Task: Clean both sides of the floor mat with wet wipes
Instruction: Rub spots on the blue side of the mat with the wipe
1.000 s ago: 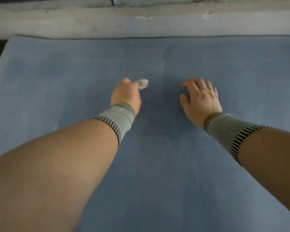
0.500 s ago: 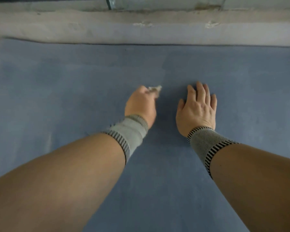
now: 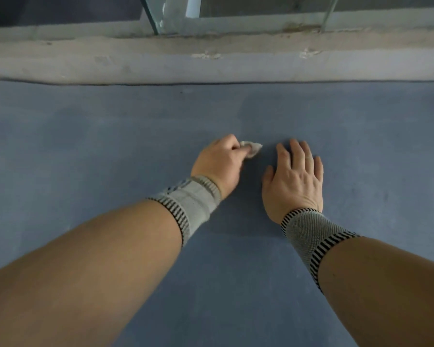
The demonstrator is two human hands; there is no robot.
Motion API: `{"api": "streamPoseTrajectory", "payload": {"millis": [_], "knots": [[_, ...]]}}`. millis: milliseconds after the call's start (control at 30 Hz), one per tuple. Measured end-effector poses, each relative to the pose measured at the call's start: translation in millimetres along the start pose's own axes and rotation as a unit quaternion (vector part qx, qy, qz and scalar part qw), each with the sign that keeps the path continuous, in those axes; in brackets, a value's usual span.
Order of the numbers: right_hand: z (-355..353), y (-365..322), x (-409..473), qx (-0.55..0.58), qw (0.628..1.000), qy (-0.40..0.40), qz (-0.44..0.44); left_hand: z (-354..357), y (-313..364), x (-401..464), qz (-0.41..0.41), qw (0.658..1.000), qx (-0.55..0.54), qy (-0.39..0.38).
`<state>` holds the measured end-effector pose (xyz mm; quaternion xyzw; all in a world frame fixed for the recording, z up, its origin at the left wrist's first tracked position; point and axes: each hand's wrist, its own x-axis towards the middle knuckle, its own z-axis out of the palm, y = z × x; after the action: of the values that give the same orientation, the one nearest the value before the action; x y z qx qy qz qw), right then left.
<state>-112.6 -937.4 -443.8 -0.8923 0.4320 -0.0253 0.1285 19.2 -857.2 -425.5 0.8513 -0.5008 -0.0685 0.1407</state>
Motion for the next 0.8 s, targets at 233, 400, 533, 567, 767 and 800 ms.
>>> {"api": "streamPoseTrajectory", "payload": {"millis": [233, 400, 533, 567, 767, 800], "knots": [[2, 2, 0, -0.003, 1.0, 0.001, 0.003, 2, -12, 41, -0.113, 0.992, 0.033, 0.05], [1, -2, -1, -0.016, 1.0, -0.01, -0.009, 7, -21, 56, -0.089, 0.995, -0.028, 0.029], [2, -1, 0, -0.042, 0.998, -0.032, -0.042, 5, -22, 76, -0.169, 0.982, -0.058, 0.065], [1, -1, 0, -0.046, 0.997, -0.034, -0.045, 10, -8, 72, -0.095, 0.993, -0.063, 0.039], [2, 0, 1, -0.038, 0.998, -0.03, -0.033, -1, -26, 106, -0.303, 0.948, -0.08, 0.055], [3, 0, 2, -0.037, 0.998, -0.027, -0.032, 0, -24, 112, -0.319, 0.946, -0.047, 0.045]]}}
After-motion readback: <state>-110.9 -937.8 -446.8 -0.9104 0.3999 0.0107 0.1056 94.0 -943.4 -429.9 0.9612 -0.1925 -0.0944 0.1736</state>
